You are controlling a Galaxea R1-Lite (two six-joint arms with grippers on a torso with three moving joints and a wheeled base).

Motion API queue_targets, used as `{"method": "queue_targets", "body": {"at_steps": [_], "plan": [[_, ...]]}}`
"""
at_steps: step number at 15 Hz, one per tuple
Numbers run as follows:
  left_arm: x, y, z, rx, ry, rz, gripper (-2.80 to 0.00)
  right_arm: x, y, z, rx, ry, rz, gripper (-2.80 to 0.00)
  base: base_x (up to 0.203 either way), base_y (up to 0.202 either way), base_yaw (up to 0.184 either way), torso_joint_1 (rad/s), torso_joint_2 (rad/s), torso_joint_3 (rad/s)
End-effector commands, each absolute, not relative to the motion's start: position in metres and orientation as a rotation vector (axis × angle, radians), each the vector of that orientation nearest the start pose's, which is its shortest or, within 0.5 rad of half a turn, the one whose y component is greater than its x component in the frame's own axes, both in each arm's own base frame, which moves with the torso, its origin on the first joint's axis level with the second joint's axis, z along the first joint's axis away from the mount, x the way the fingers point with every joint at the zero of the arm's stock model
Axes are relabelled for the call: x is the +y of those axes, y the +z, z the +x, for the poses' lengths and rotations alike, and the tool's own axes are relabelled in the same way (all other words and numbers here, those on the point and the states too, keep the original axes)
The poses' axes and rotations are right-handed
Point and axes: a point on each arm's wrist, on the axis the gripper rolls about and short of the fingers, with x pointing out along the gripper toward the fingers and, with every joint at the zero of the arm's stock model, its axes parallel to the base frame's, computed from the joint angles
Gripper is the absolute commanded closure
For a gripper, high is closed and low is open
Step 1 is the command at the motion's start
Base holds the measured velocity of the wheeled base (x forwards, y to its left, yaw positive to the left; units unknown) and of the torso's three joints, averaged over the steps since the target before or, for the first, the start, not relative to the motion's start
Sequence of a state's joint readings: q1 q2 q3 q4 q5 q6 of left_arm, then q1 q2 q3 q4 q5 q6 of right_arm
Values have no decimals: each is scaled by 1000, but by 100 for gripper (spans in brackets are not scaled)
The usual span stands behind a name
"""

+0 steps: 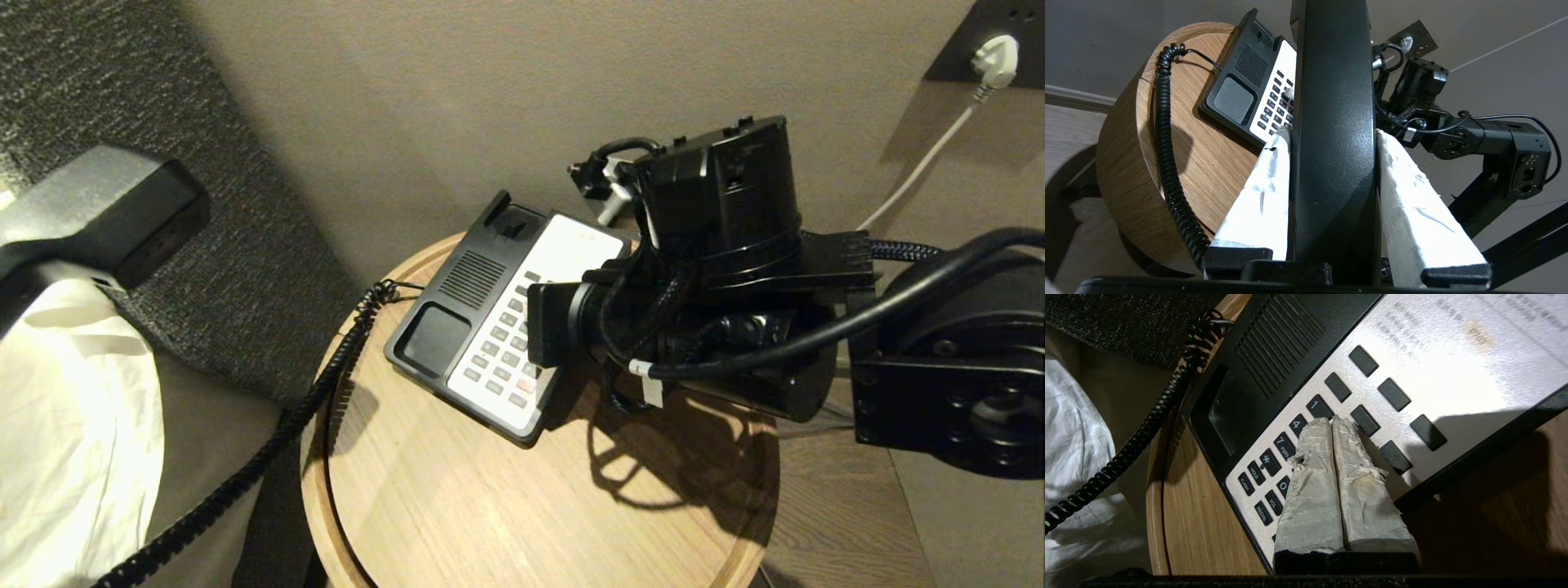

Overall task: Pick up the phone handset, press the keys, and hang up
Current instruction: Dial the number

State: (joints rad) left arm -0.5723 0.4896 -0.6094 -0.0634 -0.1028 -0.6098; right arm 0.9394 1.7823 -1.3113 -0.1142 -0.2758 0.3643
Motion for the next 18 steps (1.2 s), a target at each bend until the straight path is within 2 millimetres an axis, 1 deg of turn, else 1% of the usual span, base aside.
{"method": "queue_targets", "body": {"at_steps": [1,9,18], "plan": [[-3,255,0,34,-708,-631,0,276,248,210,405,588,148,0,0,0,0,0,0,0],[-2,255,-1,31,-709,-631,0,274,244,209,419,579,136,0,0,0,0,0,0,0],[-1,256,-2,24,-711,-633,0,276,237,211,433,575,124,0,0,0,0,0,0,0]]}}
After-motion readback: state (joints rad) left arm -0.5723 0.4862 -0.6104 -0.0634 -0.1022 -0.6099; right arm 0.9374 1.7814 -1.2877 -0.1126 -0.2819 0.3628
